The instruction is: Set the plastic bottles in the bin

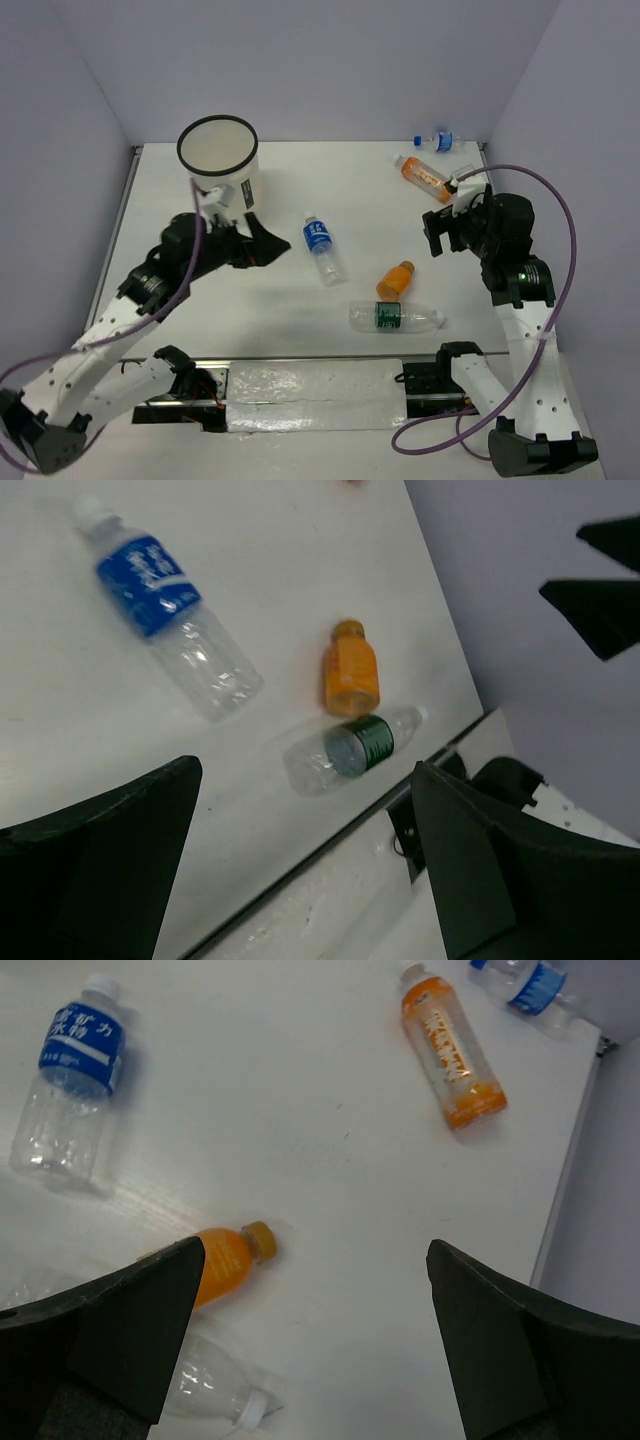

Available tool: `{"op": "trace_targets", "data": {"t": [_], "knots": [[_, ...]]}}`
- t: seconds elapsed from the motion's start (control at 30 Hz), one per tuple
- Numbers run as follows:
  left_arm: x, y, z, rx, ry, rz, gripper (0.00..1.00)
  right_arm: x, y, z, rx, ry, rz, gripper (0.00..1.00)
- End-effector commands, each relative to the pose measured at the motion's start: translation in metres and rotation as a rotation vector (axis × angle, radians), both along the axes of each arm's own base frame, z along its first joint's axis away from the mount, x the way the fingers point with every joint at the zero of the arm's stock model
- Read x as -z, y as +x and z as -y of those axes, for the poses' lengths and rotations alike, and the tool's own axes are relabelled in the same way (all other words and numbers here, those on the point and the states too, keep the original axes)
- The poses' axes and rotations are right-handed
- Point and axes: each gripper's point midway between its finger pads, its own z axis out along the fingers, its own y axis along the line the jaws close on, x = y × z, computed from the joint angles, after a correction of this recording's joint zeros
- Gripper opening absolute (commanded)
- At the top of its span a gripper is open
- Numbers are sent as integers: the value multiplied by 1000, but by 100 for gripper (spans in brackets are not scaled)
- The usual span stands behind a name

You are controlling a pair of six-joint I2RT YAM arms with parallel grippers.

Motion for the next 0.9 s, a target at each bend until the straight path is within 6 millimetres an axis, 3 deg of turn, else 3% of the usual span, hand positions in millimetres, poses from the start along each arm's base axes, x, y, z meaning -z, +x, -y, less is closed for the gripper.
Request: {"op": "trace_targets", "data": {"t": [0.0, 0.03, 0.07, 0.1, 0.17, 0.2, 0.27, 0.3, 0.33, 0.4, 0.47, 0.5, 0.53, 0.6, 0.63, 0.73, 0.87], "knots": [[-1, -1, 34, -6, 122, -20, 99, 0, -10, -15, -135, -24, -37, 100], [22, 6, 46, -11, 197, -78, 99, 3, -12, -17, -143, -22, -52, 100], [17, 9, 55, -42, 220, -74, 99, 5, -13, -19, -158, -19, -58, 100], [39, 17, 63, -67, 277, -131, 99, 11, -13, -19, -162, -19, -74, 100], [50, 26, 73, -124, 301, -179, 99, 15, -13, -20, -163, -10, -89, 100], [71, 34, 79, -154, 344, -222, 99, 20, -12, -22, -166, -1, -108, 100], [79, 50, 80, -254, 360, -254, 99, 25, -14, -26, -186, 15, -132, 100], [100, 57, 81, -289, 411, -289, 99, 27, -13, -23, -182, 31, -147, 100], [99, 65, 86, -316, 410, -296, 99, 28, -14, -24, -186, 43, -159, 100], [116, 80, 87, -380, 490, -314, 100, 30, -13, -26, -199, 64, -179, 100], [127, 89, 92, -374, 539, -322, 99, 32, -13, -27, -206, 71, -188, 100], [147, 93, 98, -360, 580, -348, 100, 33, -11, -26, -207, 75, -194, 100], [143, 101, 107, -343, 576, -335, 99, 33, -11, -28, -214, 80, -193, 100], [165, 110, 116, -317, 603, -362, 99, 34, -9, -28, -214, 88, -198, 100], [165, 116, 122, -304, 595, -360, 99, 34, -8, -28, -216, 93, -198, 100], [190, 127, 130, -281, 593, -410, 100, 34, -7, -28, -215, 96, -198, 100], [216, 133, 126, -286, 589, -475, 98, 36, -6, -26, -209, 97, -201, 100]]}}
